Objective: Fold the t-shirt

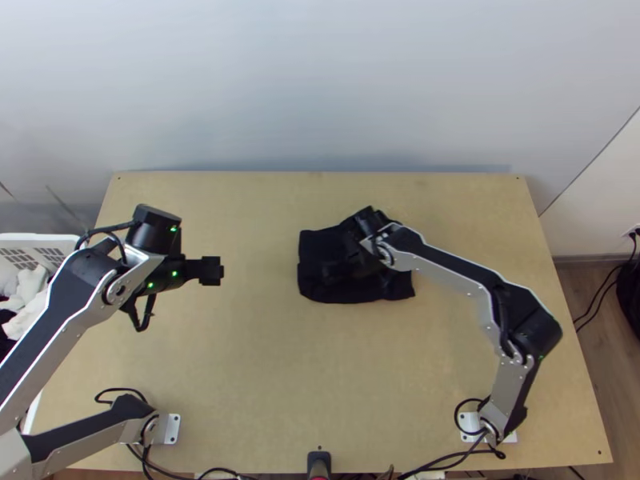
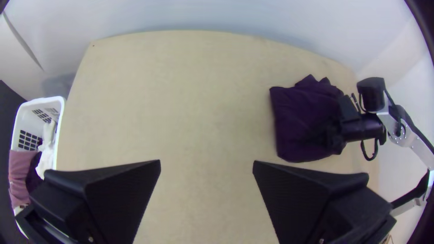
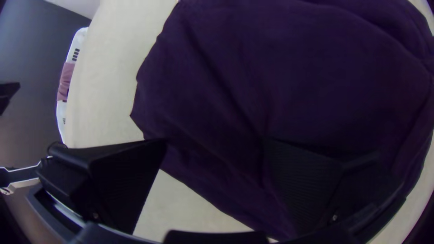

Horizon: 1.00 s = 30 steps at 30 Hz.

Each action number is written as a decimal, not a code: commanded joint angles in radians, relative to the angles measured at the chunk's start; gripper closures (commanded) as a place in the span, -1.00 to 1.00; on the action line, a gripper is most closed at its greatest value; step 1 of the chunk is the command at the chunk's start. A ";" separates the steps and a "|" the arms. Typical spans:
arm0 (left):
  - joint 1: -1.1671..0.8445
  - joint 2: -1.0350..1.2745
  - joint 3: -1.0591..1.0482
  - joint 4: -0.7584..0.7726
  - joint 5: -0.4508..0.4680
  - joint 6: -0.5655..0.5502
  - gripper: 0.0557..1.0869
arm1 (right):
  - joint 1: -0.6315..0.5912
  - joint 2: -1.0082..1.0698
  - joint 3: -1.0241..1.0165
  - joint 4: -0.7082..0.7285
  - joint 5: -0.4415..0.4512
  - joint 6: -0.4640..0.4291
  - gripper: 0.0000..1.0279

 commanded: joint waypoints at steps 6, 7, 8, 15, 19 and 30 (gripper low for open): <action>0.060 -0.047 -0.083 0.011 0.000 0.006 -0.92 | -0.294 -0.036 -0.073 0.041 0.033 -0.003 -0.93; 0.060 -0.047 -0.083 0.011 0.000 0.006 -0.92 | -0.323 -0.036 -0.069 0.041 0.033 -0.003 -0.93; 0.060 -0.047 -0.083 0.011 -0.001 0.006 -0.92 | -0.354 -0.037 -0.065 0.041 0.034 -0.003 -0.93; 0.078 -0.066 -0.124 0.027 -0.001 0.009 -0.92 | -0.610 -0.014 -0.050 0.092 0.091 -0.003 -0.93; 0.086 -0.086 -0.164 0.052 -0.023 0.004 -0.92 | -0.726 0.027 0.013 0.097 0.132 -0.010 -0.93; 0.089 -0.165 -0.215 0.077 -0.106 0.014 -0.92 | -0.835 0.160 0.225 0.089 0.152 -0.016 -0.93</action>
